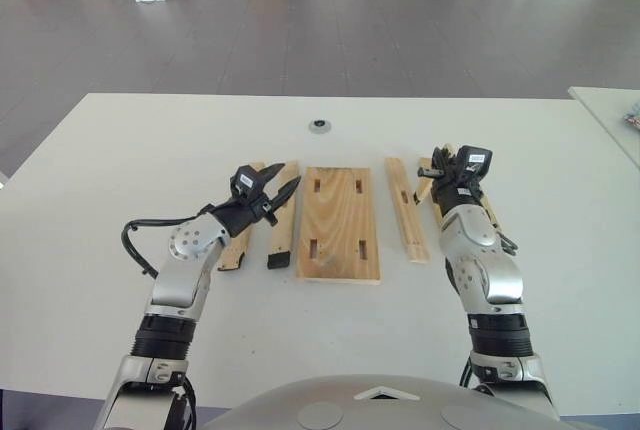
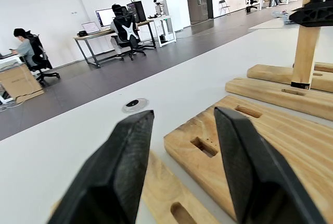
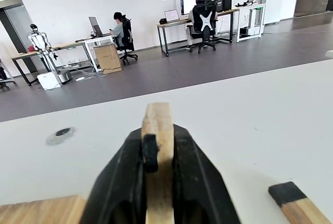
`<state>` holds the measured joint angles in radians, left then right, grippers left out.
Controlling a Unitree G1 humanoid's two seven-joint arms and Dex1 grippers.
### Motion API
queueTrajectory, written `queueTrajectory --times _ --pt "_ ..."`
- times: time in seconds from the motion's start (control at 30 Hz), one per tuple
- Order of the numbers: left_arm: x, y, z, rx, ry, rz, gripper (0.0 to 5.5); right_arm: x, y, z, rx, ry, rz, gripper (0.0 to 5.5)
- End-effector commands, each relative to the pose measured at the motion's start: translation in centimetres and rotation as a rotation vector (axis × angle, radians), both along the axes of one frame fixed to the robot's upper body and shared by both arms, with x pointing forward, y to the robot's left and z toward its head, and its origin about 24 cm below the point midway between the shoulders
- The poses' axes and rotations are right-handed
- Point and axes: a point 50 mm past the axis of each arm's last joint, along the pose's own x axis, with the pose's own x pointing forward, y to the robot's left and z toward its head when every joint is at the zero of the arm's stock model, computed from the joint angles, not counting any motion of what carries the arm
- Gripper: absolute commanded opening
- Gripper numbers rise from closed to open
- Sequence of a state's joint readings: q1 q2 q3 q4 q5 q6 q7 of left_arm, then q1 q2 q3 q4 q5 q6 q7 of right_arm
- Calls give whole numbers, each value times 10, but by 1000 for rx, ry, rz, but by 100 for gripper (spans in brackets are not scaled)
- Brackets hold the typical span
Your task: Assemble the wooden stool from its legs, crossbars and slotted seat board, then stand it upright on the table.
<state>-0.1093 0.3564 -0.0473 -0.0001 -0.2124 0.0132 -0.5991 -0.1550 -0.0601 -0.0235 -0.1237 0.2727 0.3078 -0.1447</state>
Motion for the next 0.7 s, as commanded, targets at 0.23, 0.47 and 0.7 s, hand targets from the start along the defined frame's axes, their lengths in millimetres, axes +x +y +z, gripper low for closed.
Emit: queueTrajectory --times 0.23,0.47,0.7 --pt "0 1 0 12 -12 14 212 2 8 20 -27 -97 9 41" --pt "-1 0 0 12 -17 18 212 -2 19 19 21 -77 31 41" --pt "0 0 0 12 -19 21 212 -4 23 11 32 -46 33 41"
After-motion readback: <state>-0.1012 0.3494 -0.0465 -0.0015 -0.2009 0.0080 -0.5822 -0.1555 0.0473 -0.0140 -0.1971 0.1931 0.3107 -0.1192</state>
